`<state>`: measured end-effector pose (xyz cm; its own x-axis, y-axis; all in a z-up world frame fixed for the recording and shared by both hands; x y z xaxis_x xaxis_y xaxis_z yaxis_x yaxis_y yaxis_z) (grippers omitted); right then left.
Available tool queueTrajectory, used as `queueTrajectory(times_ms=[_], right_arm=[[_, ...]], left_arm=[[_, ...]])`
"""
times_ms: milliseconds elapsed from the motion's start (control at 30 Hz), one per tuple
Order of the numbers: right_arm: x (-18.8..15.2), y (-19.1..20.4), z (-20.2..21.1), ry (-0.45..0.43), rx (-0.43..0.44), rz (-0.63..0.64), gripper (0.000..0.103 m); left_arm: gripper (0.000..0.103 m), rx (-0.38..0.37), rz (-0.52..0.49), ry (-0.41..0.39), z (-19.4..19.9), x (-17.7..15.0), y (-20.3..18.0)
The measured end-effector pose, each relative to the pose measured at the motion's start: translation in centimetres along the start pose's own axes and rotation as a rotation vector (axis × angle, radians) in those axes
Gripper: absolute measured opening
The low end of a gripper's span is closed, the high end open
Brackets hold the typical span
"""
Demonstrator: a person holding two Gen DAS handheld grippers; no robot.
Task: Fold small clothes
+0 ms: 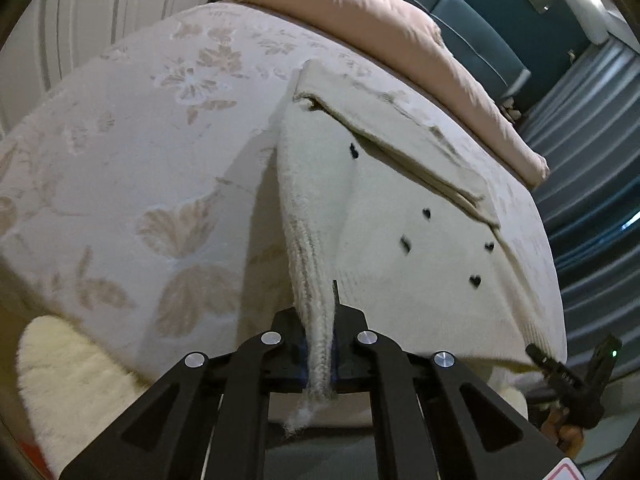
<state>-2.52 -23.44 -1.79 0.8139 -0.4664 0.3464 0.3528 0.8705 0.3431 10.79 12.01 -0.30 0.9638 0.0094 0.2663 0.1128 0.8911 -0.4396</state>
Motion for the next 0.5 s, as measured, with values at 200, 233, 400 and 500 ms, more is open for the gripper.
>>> queueTrajectory(times_ms=[200,233,400,500], right_arm=[[-7.2,-0.9,2.7,0.146,-0.097,0.157,0.006],[-8.7,-1.2,3.0,0.186,-0.101,0.168,0.006],[-15.5,-1.4,4.6,0.383,-0.094,0.204,0.006],[-16.8,-1.1,5.5,0.44,-0.084,0.217,0.006]], left_arm=[[0.004,0.041,-0.045,0.099,2.8,-6.6,1.7],[0.004,0.043,-0.04,0.142,2.9,-8.8,2.2],[0.004,0.049,-0.008,0.309,3.5,-16.3,3.0],[0.004,0.038,0.02,0.317,4.8,-16.8,3.0]])
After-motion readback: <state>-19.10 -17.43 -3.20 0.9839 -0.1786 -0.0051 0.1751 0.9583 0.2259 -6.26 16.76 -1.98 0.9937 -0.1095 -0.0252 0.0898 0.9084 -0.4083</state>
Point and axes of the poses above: each gripper's, at about its wrist camera, not at the fingertips, and z roughly against the way its jaws point, y to its left, x to its top, the point moved 7 cm from there along -z, roughly the way its jaws point, and after that the axes turned 12 degrees about y, right-handed, at the moved point
